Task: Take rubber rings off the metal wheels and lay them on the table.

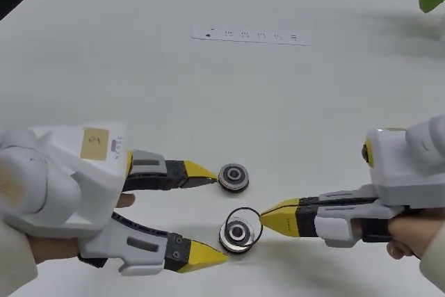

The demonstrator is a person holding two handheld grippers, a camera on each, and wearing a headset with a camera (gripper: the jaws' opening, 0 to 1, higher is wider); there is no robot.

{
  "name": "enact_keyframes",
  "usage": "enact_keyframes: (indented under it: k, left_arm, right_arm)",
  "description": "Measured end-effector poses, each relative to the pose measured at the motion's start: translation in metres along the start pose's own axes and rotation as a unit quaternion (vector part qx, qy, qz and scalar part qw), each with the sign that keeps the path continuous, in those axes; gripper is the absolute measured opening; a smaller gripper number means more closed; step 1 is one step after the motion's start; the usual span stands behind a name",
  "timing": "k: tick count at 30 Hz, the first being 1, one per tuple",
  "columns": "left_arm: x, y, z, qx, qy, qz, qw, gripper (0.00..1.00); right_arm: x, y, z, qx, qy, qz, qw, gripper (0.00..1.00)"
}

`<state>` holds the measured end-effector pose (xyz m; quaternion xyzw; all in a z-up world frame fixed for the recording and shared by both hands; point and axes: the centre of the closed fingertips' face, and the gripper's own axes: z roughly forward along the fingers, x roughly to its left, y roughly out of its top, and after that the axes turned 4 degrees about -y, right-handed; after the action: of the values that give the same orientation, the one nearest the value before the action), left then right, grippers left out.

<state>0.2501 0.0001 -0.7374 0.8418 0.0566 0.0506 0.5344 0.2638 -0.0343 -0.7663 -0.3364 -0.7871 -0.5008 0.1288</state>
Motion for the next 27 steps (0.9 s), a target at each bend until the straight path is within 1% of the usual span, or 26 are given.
enact_keyframes:
  k: [2, 7, 10, 12, 13, 15, 16, 18, 20, 21, 23, 27]
  left_arm:
    - [0.000, 0.003, -0.005, -0.008, 0.004, -0.006, 0.9999, 0.56]
    - [0.000, 0.008, -0.014, -0.013, 0.013, -0.006, 0.9998, 0.61]
    - [0.001, 0.005, -0.022, -0.007, 0.020, -0.018, 0.9996, 0.66]
    - [0.001, 0.004, -0.030, -0.009, 0.027, -0.021, 0.9994, 0.69]
    - [0.001, 0.004, -0.031, -0.009, 0.028, -0.021, 0.9994, 0.69]
    - [0.002, 0.002, -0.041, -0.007, 0.036, -0.023, 0.9990, 0.71]
    - [0.004, 0.002, -0.046, -0.007, 0.045, -0.023, 0.9987, 0.72]
    - [0.009, 0.003, -0.055, -0.013, 0.061, -0.028, 0.9977, 0.73]
    - [0.011, 0.004, -0.060, -0.016, 0.067, -0.031, 0.9971, 0.76]
    - [0.012, 0.004, -0.065, -0.017, 0.075, -0.032, 0.9965, 0.78]
    - [0.013, 0.004, -0.072, -0.014, 0.084, -0.030, 0.9959, 0.81]
    - [0.012, 0.004, -0.083, -0.012, 0.096, -0.028, 0.9949, 0.84]
  right_arm:
    - [0.002, 0.001, -0.001, 0.002, -0.001, -0.005, 1.0000, 0.00]
    - [0.006, 0.005, -0.002, 0.004, 0.000, -0.016, 0.9999, 0.00]
    - [0.009, 0.008, -0.004, 0.004, 0.000, -0.021, 0.9998, 0.00]
    - [0.010, 0.010, -0.005, 0.004, 0.001, -0.025, 0.9997, 0.00]
    - [0.011, 0.011, -0.005, 0.004, 0.001, -0.027, 0.9996, 0.00]
    - [0.012, 0.012, -0.006, 0.004, 0.001, -0.030, 0.9995, 0.00]
    - [0.014, 0.013, -0.006, 0.004, 0.001, -0.032, 0.9995, 0.00]
    - [0.015, 0.014, -0.006, 0.003, 0.002, -0.034, 0.9994, 0.00]
    - [0.017, 0.014, -0.006, 0.003, 0.003, -0.036, 0.9993, 0.00]
    - [0.019, 0.014, -0.006, 0.004, 0.004, -0.037, 0.9993, 0.00]
    - [0.021, 0.015, -0.006, 0.005, 0.005, -0.041, 0.9992, 0.00]
    - [0.024, 0.018, -0.006, 0.003, 0.005, -0.045, 0.9990, 0.00]
